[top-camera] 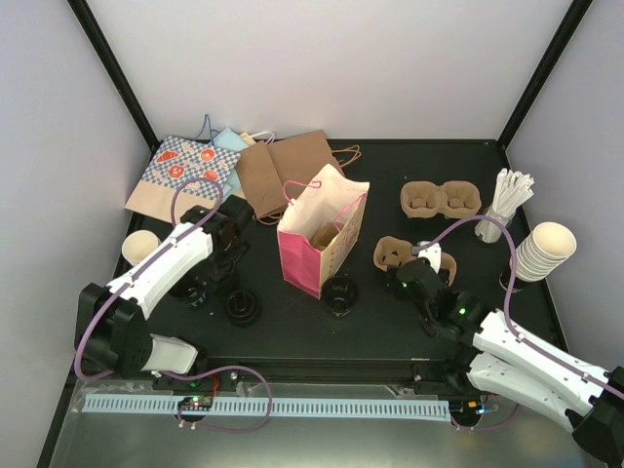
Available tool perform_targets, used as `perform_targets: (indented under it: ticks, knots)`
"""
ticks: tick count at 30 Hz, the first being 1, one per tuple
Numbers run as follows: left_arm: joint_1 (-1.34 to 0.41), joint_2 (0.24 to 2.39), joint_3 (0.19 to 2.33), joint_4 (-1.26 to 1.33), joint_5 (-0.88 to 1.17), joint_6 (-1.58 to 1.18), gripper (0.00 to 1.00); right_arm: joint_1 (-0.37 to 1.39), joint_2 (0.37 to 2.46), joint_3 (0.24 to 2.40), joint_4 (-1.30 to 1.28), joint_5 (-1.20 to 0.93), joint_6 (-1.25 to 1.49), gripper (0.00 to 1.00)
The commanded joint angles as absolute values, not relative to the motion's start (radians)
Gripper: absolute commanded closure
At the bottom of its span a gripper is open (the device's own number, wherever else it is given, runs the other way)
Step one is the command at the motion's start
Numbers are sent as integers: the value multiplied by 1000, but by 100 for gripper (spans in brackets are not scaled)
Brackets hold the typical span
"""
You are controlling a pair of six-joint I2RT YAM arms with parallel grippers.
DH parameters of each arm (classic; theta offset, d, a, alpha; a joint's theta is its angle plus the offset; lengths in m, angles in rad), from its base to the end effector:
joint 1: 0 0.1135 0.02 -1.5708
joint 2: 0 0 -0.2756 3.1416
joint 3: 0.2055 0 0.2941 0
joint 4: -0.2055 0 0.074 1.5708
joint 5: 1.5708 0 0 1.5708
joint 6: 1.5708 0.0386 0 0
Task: Pack the takeout coffee
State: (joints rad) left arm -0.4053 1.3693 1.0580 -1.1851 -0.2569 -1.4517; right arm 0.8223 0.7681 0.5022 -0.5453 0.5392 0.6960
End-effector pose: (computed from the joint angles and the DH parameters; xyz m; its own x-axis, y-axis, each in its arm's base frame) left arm 0.2479 -0.0957 0.2414 -0.4703 -0.8432 -0.2604 -0.8667 0.4969 -0.0437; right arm 0.1432 0.1251 0.2095 -0.6275 0.1328 -0.7672 0.0185 0.9876 0.1558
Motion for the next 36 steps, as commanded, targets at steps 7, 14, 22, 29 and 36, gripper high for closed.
perform_targets:
  ticks: [7,14,22,29,36]
  knots:
    - [-357,1395,1089,-1158,-283,-1424,1,816,755,495,-523,546,692,0]
    - [-333,1425,1085,-1121,-249,-1378,1,818,757,495,-523,546,692,0]
    - [-323,1478,1089,-1102,-209,-1358,1,818,759,495,-523,545,692,0]
    - [-303,1478,1088,-1107,-209,-1351,3,817,760,495,-523,545,690,0]
    - [-278,1466,1081,-1101,-214,-1339,12,817,763,496,-521,545,689,0]
